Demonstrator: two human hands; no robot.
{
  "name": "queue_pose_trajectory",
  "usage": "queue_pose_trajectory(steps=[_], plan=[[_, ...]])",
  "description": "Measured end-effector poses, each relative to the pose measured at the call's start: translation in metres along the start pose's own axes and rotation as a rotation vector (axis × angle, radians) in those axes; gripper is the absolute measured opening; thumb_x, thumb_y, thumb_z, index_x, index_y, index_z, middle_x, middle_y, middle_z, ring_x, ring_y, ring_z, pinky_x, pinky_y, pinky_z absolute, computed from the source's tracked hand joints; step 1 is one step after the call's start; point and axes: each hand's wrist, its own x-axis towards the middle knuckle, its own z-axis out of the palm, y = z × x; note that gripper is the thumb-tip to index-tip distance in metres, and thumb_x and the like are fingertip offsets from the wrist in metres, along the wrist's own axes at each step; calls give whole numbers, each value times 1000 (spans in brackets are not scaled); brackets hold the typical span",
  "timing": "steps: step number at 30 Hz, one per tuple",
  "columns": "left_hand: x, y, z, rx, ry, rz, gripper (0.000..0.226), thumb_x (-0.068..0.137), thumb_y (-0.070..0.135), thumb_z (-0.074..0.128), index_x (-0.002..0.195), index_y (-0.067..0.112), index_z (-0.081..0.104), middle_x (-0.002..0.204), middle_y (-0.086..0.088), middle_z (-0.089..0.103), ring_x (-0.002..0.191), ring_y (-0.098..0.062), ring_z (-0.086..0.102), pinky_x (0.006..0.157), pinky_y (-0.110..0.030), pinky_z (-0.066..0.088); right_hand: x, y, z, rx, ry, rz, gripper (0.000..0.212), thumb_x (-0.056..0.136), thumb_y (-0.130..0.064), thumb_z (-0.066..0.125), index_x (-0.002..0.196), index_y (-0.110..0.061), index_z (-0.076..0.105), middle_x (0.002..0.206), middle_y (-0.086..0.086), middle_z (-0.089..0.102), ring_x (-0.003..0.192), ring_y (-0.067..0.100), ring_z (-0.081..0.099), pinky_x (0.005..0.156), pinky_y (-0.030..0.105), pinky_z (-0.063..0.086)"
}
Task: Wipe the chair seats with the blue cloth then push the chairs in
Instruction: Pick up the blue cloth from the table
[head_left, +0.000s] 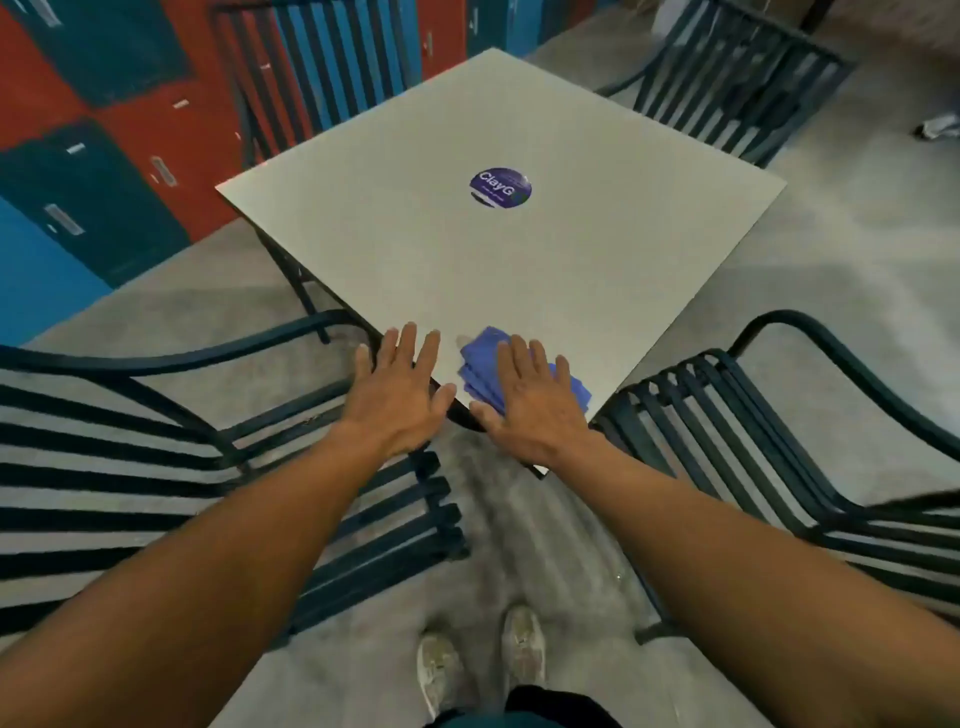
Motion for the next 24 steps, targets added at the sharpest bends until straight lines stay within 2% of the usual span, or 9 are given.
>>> queue_pose_trajectory(steps=[5, 9, 12, 15, 18, 20, 22, 24], plan=[[34, 31, 38, 64, -116, 139, 67, 100, 43, 29, 154, 19, -2, 162, -9, -5, 149, -28, -2, 118, -54, 6, -1, 33, 26, 36, -11, 83, 67, 96, -43, 40, 147, -3, 22, 151, 19, 29, 136, 35, 32, 108, 52, 28], [68, 51, 59, 153, -190, 226, 75, 96, 31, 43, 154, 17, -2, 162, -12, -5, 149, -31, 0, 118, -52, 12, 12, 45, 34, 66, -4, 72, 48, 93, -24, 47, 136, -5, 38, 132, 17, 47, 113, 35, 51, 90, 44, 40], [79, 61, 73, 102, -98, 235, 69, 92, 23, 49, 152, 14, 18, 157, -18, 18, 142, -38, 21, 109, -47, 30, 23, 45, 39, 22, 24, 59, 48, 89, -19, 51, 135, -7, 40, 122, 17, 49, 104, 32, 52, 79, 38, 41], [76, 67, 74, 66, 63, 174, 47, 89, 15, 50, 135, 11, 44, 136, -15, 44, 118, -32, 43, 91, -37, 43, 29, 42, 39, 69, 26, 89, 40, 90, -14, 49, 130, -9, 45, 117, 14, 46, 101, 28, 47, 71, 32, 37], [59, 61, 76, -254, 117, 41, 29, 92, 13, 47, 120, 10, 53, 128, -12, 50, 111, -29, 45, 85, -38, 46, 28, 28, 32, 283, 25, 167, 30, 89, -11, 49, 119, -10, 54, 113, 14, 48, 98, 30, 52, 68, 29, 34], [41, 47, 76, -507, 202, -21, 23, 95, 17, 42, 111, 14, 58, 125, -6, 55, 109, -25, 48, 86, -38, 46, 24, 10, 24, 556, 28, 205, 32, 91, -12, 46, 123, -12, 54, 117, 12, 51, 101, 28, 55, 75, 26, 35], [21, 27, 72, -647, 243, -73, 20, 97, 24, 41, 108, 19, 57, 120, 0, 59, 105, -20, 52, 86, -35, 44, 19, -15, 19, 783, 18, 158, 38, 89, -8, 47, 126, -15, 52, 123, 7, 53, 108, 21, 52, 84, 24, 36], [3, 3, 66, -718, 194, -165, 16, 98, 29, 44, 109, 21, 53, 103, 1, 61, 91, -18, 57, 77, -34, 47, 19, -41, 22, 892, -31, 57, 45, 85, -7, 53, 128, -20, 49, 122, 1, 54, 110, 14, 51, 88, 22, 40]])
